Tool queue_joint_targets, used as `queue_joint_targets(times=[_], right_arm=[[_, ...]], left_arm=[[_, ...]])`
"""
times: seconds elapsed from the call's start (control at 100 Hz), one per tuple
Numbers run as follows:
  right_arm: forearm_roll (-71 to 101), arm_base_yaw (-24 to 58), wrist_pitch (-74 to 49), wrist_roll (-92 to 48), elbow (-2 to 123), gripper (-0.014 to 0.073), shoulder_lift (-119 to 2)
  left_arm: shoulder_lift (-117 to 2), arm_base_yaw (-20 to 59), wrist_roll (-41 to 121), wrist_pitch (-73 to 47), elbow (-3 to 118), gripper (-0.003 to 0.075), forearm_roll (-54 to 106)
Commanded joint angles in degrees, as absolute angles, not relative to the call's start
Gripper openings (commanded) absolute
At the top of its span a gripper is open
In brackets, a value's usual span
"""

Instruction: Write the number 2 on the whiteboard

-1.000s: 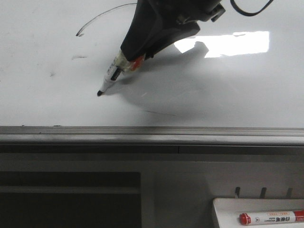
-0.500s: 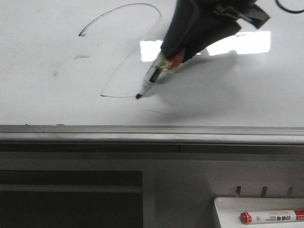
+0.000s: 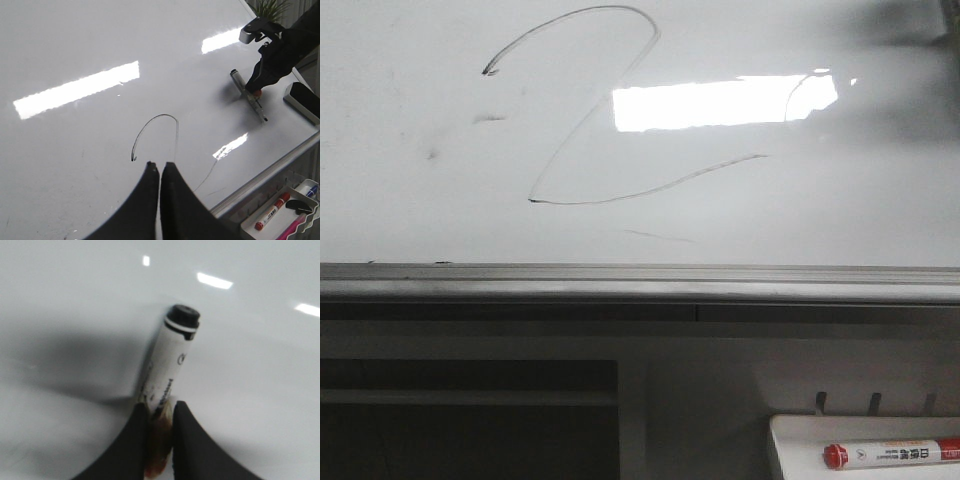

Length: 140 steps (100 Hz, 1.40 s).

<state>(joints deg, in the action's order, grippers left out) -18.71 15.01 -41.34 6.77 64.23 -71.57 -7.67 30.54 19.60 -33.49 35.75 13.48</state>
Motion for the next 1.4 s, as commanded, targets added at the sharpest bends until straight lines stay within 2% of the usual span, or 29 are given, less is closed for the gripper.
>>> queue_joint_targets(times=[0.0, 0.45, 0.56, 0.73, 0.78, 0.83, 0.95, 1.02, 1.08, 1.25, 1.39], right_arm=[[-24.9, 14.3, -36.1, 8.6, 65.2, -0.0060, -69.4], [-17.2, 20.8, -24.8, 8.6, 65.2, -0.0064, -57.5], [-13.0, 24.3, -21.5, 8.6, 65.2, -0.0064, -54.8], [-12.0, 34.6, -19.5, 8.6, 65.2, -0.0064, -52.9], [-12.0, 39.0, -18.7, 8.6, 65.2, -0.0064, -52.9], [-12.0, 43.0, -17.7, 8.6, 65.2, -0.0064, -52.9], [-12.1, 52.8, -14.2, 8.5, 65.2, -0.0064, -53.8], [-12.5, 57.8, -11.9, 8.5, 65.2, -0.0064, -55.0], [-12.6, 61.3, -10.5, 8.5, 65.2, -0.0064, -55.9], [-14.2, 70.6, -7.1, 8.5, 65.2, -0.0064, -59.2], [-16.0, 73.7, -4.7, 8.5, 65.2, -0.0064, -61.8]], left_arm=[[-8.6, 30.9, 18.8, -28.3, 37.0, -0.0020, 14.6], [-8.6, 30.9, 18.8, -25.1, 37.1, -0.0020, 17.5], [-8.6, 30.9, 20.0, -25.3, 37.1, -0.0020, 20.1], [-10.1, 30.9, 24.6, -26.0, 37.3, -0.0011, 25.3], [-11.1, 30.9, 26.9, -27.9, 38.2, 0.0025, 27.3], [-12.4, 30.9, 29.9, -29.9, 39.4, 0.0097, 30.0], [-16.5, 30.9, 34.3, -32.1, 41.9, 0.0379, 39.0], [-19.0, 30.9, 34.4, -32.3, 43.0, 0.0468, 43.8], [-21.1, 30.9, 35.3, -33.1, 44.0, 0.0475, 47.2], [-25.2, 30.9, 46.8, -40.0, 44.9, 0.0430, 59.5], [-27.1, 30.9, 51.0, -44.0, 44.9, 0.0390, 65.9]])
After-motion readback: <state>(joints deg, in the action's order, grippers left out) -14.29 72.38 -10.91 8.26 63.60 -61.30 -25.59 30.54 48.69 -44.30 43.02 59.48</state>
